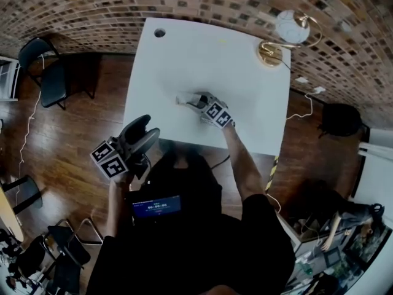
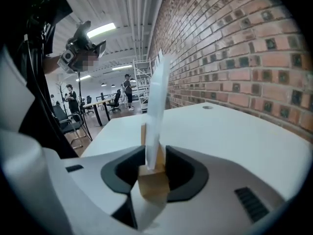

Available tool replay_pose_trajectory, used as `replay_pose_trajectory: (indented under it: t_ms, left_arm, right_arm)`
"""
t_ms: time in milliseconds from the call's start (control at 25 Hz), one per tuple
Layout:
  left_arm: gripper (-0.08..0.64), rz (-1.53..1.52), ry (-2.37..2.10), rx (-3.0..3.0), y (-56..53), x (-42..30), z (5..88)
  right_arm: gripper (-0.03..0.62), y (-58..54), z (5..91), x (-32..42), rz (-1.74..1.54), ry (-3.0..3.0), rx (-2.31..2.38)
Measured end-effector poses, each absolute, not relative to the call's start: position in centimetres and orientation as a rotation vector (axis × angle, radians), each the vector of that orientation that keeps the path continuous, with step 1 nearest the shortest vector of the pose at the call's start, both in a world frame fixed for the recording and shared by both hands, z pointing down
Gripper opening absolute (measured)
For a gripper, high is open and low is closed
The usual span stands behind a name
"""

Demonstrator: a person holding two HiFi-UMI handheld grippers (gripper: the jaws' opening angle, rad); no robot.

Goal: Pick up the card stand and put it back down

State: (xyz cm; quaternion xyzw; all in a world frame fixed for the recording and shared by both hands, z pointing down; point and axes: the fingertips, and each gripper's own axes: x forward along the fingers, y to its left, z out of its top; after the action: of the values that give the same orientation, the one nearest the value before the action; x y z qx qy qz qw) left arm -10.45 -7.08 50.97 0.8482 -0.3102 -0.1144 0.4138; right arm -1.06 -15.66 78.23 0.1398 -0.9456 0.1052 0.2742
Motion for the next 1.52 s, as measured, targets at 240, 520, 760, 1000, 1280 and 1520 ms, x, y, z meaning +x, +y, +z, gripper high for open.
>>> replay_pose_trajectory:
  t_ms: [240,520,760,1000,1280,1520]
  left_arm:
    - [0.270,-0.294,-0.769,2.139,-7.2,-10.8,50.8]
    - [0.270,-0.307,-0.718,2.152,-7.5,-9.7,50.6]
    - [0.270,-0.299,-0.693,2.154,-7.4,-9.1,50.7]
    - [0.270,-0.285,-0.701,2.149,-7.4,-9.1,50.9]
    - [0.270,-0.270,-0.723,2.134,-7.1,-9.5,51.4]
    - [0.270,-0.276,-0.715,2.135,-7.1,-9.5,51.2]
  right_arm:
    - [0.143,-14.7,77.2,-0.4,0.305,-2.563,0.350]
    - [0.138,-14.6,73.4,2.3,0.379,-2.630,0.402]
    - [0.138,-12.7,76.0,3.6,0.383,-2.571,0.401]
    - [0.177,-11.6,79.0,2.1,0.263,-2.487,0.327]
    - [0.160,-11.3,80.0,-0.3,0.115,-2.432,0.245]
    - [0.143,-11.8,78.5,-0.1,0.158,-2.509,0.324]
